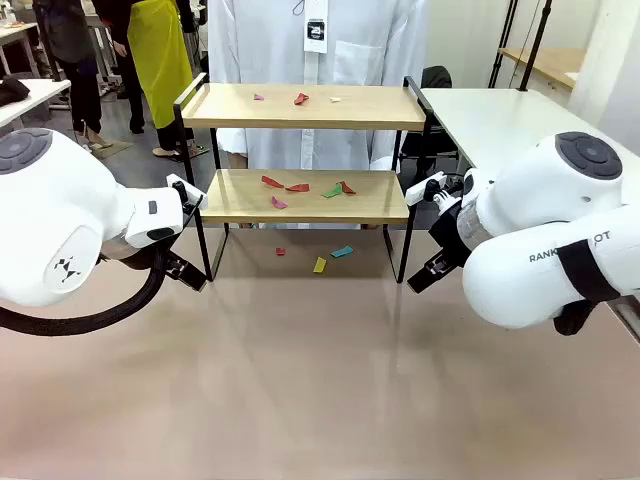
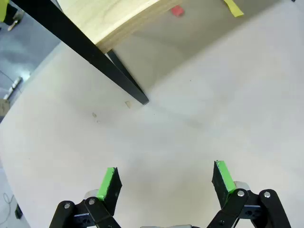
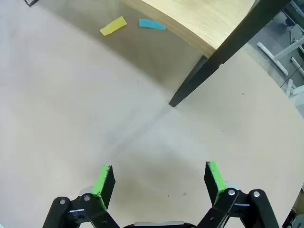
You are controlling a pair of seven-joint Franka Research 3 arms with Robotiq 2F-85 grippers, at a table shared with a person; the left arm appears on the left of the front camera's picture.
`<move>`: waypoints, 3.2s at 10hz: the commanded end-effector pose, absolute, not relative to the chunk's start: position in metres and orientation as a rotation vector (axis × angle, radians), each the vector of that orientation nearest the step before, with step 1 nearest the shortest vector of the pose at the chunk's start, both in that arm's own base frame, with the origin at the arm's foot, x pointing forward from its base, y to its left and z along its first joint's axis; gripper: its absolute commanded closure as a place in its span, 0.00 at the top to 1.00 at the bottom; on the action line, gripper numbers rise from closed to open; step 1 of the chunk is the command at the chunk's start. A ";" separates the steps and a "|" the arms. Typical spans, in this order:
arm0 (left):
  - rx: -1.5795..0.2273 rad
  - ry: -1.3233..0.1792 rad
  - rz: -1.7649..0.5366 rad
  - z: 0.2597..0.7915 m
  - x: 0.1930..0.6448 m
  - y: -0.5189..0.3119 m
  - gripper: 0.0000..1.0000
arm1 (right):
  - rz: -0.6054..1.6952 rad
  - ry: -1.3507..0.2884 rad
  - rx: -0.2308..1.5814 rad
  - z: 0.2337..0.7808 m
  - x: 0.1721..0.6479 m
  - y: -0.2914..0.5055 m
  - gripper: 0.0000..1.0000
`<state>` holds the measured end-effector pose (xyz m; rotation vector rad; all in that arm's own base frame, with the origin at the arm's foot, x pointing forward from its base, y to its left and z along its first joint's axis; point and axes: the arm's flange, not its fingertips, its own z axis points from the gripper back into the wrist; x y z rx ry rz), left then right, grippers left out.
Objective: Clean the shelf.
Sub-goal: Pick up the Duster handed by the human.
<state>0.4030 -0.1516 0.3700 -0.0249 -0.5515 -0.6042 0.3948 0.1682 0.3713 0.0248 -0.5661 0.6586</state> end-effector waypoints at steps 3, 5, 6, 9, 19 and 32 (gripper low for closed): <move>-0.025 -0.552 -0.604 0.370 0.403 -0.152 1.00 | 0.659 -0.566 0.025 0.371 0.395 0.168 1.00; -0.025 -0.552 -0.604 0.370 0.403 -0.152 1.00 | 0.659 -0.566 0.025 0.371 0.395 0.168 1.00; -0.025 -0.552 -0.604 0.370 0.403 -0.152 1.00 | 0.659 -0.566 0.025 0.371 0.395 0.168 1.00; -0.025 -0.552 -0.604 0.370 0.403 -0.152 1.00 | 0.659 -0.566 0.025 0.371 0.395 0.168 1.00; -0.523 -0.566 -1.099 0.506 0.398 -0.005 1.00 | 0.703 -0.769 0.225 0.540 0.360 0.002 1.00; -0.672 -0.806 -1.214 0.467 0.400 0.052 1.00 | 0.779 -0.871 0.354 0.475 0.370 -0.130 1.00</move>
